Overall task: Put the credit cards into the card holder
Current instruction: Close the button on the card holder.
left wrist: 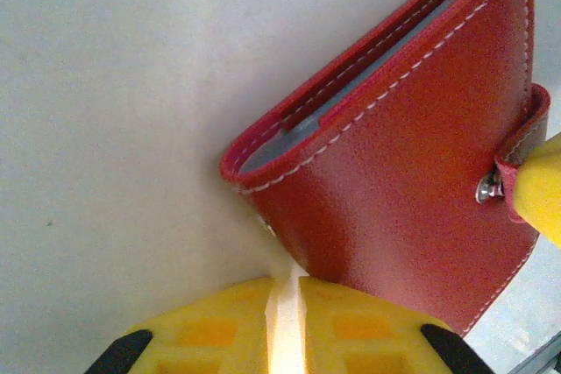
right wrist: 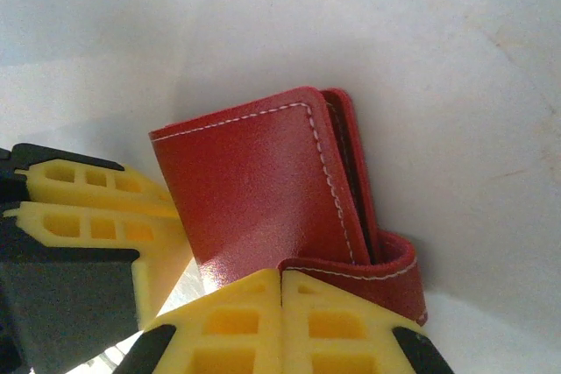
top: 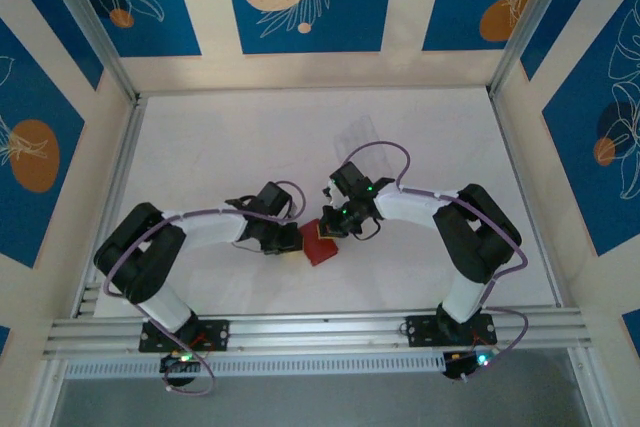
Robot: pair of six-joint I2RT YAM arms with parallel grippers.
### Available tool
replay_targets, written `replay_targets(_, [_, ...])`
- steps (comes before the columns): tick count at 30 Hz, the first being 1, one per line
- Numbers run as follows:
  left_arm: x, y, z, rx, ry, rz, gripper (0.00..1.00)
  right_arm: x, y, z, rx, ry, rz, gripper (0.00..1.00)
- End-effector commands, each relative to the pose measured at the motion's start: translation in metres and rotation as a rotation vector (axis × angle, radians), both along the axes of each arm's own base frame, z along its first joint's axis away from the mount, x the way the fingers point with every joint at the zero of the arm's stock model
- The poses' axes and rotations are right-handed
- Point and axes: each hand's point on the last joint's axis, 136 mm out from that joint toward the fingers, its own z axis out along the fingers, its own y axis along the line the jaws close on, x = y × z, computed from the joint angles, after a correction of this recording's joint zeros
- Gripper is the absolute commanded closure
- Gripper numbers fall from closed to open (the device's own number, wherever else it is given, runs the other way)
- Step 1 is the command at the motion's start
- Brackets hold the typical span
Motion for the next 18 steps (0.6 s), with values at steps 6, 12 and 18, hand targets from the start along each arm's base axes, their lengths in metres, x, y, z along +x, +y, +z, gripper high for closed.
replay_targets(6, [-0.0002,-0.0098,-0.0132,0.008,-0.005,-0.024,0.85,-0.0016,0.0029,0.0098,0.031,0.056,-0.001,1.00])
replay_targets(12, [-0.0025,-0.0090,-0.0162,0.009,0.001,-0.024,0.85,0.0024,0.0044,0.0098,0.052,0.069,-0.014,1.00])
replay_targets(18, [-0.0030,-0.0099,-0.0165,0.004,0.003,-0.021,0.85,0.0032,0.0100,0.0056,0.060,0.084,-0.012,1.00])
